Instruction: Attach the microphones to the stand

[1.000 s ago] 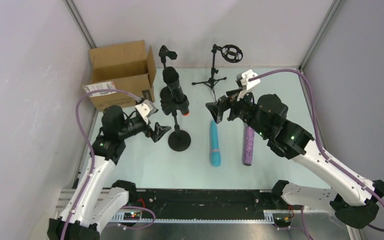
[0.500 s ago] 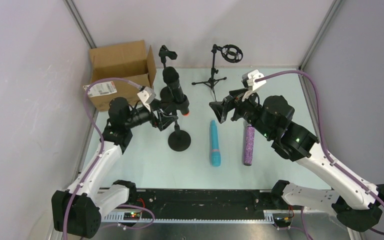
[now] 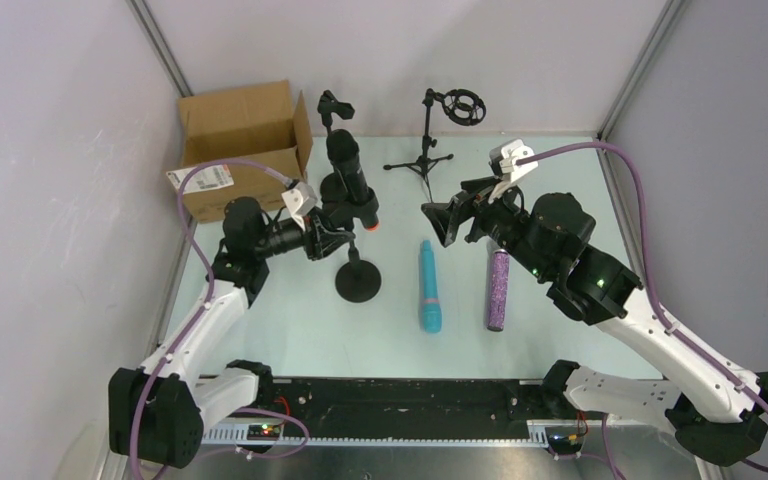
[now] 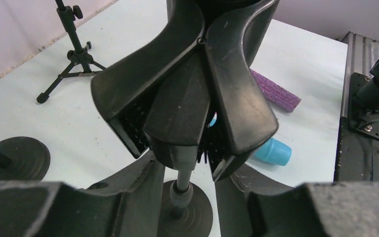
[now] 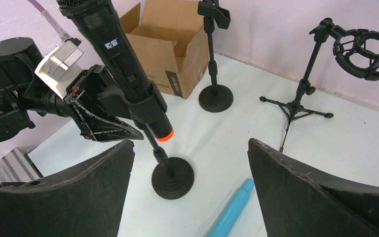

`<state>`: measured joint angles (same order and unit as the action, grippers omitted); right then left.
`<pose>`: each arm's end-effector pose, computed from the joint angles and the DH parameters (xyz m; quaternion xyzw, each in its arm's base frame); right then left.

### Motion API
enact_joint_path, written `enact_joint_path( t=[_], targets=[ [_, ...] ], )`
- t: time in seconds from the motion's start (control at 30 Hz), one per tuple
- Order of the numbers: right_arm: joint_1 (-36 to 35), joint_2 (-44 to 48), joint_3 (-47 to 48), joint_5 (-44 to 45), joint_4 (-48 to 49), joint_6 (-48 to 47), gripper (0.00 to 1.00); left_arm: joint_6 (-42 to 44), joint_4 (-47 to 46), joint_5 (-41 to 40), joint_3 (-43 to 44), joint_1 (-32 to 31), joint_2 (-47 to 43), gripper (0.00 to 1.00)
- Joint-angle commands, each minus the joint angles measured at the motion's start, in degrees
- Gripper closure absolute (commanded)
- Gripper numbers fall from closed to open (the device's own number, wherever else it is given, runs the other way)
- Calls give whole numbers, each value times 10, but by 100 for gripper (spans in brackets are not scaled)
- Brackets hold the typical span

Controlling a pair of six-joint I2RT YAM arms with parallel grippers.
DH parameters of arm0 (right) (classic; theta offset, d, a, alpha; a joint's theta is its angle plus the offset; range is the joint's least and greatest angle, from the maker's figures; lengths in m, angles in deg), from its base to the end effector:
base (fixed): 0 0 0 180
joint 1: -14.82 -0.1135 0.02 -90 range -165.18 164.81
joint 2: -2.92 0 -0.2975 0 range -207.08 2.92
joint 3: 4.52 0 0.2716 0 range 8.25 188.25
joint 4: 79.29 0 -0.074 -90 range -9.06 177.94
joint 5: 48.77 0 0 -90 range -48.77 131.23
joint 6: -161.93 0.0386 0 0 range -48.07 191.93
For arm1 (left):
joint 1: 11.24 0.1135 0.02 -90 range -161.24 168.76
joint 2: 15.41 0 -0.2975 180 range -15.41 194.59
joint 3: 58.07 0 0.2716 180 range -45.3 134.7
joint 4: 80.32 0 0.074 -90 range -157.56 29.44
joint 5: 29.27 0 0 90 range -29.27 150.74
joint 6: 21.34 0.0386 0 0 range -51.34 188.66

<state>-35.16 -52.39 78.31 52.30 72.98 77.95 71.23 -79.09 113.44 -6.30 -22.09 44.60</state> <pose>0.1365 0.1510 0.4832 -0.2008 0.6793 0.2695 0.6524 0.2261 -0.0746 0.3162 0.3649 0.6455 -0.3797 0.5532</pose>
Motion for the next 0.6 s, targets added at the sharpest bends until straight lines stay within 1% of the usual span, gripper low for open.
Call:
enact_joint_path(
  t=[0.0,0.13,0.4,0.57],
  targets=[
    [3,5,-2,-6,13,6,11,27,-35,2,1,2,-2,57],
    [2,1,-2,-10,12,9,13,24,-43,4,-1,2,-2,60],
    [3,3,-2,-10,5,9,15,35,-47,9,-13,2,-3,75],
    [3,1,-2,-9,2,10,16,49,-47,-3,-27,17,-12,80]
  ],
)
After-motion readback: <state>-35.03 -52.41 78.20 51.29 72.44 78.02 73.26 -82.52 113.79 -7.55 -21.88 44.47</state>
